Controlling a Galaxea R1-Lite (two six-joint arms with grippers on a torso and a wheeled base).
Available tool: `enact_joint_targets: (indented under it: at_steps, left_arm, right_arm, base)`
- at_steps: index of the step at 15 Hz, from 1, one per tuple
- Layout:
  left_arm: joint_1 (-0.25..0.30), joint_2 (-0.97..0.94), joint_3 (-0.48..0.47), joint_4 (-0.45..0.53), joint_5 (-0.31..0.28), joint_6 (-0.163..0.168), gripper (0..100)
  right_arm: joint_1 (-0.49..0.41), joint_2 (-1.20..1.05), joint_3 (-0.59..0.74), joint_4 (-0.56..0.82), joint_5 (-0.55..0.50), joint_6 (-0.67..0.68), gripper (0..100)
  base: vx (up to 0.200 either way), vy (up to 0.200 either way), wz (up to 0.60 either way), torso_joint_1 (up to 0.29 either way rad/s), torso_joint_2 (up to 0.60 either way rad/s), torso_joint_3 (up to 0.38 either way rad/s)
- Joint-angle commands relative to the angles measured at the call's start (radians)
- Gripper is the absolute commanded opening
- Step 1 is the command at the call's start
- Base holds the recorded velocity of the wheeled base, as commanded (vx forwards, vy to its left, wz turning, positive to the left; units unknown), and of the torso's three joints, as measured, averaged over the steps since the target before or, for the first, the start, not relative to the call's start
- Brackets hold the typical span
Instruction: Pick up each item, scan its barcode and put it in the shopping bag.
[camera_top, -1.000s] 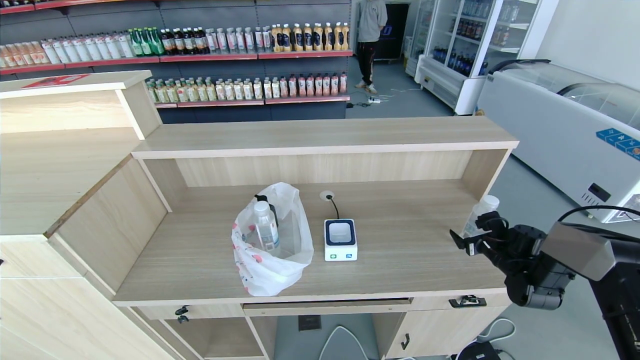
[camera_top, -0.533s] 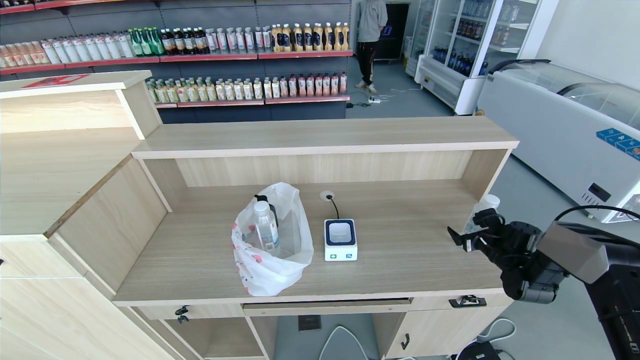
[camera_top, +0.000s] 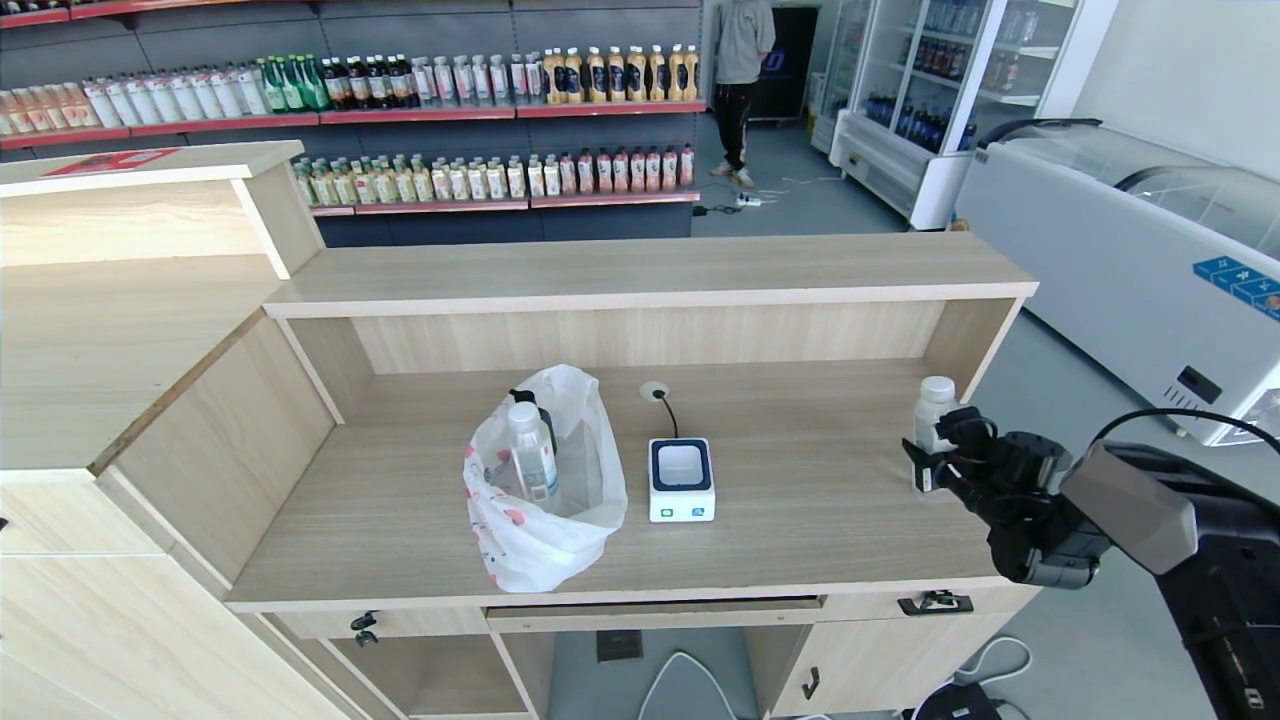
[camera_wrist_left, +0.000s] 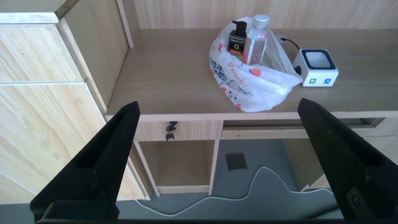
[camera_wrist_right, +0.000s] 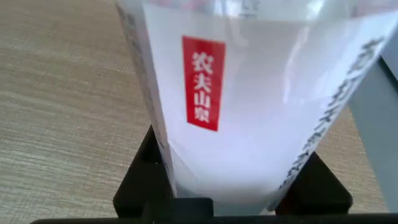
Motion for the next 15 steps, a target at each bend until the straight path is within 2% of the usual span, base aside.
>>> enact_joint_targets:
  at_steps: [1, 9, 15]
  left_arm:
    - [0.0, 0.001, 0.0, -0.001, 0.0, -0.001, 100]
    - [0.0, 0.001, 0.0, 0.001, 0.0, -0.001, 100]
    - [0.0, 0.001, 0.0, -0.001, 0.0, -0.001, 100]
  right_arm:
    - [-0.001, 0.008, -0.009, 0.007, 0.0, -0.001, 0]
    - [0.031, -0.109, -0.051, 0.071, -0.002, 0.061, 0]
    - [0.03, -0.241, 0.083, 0.156, -0.002, 0.104, 0]
  base:
    - [0.0, 0.0, 0.0, 0.0, 0.0, 0.0]
    - [0.0, 0.0, 0.0, 0.0, 0.0, 0.0]
    - [0.0, 0.0, 0.0, 0.0, 0.0, 0.0]
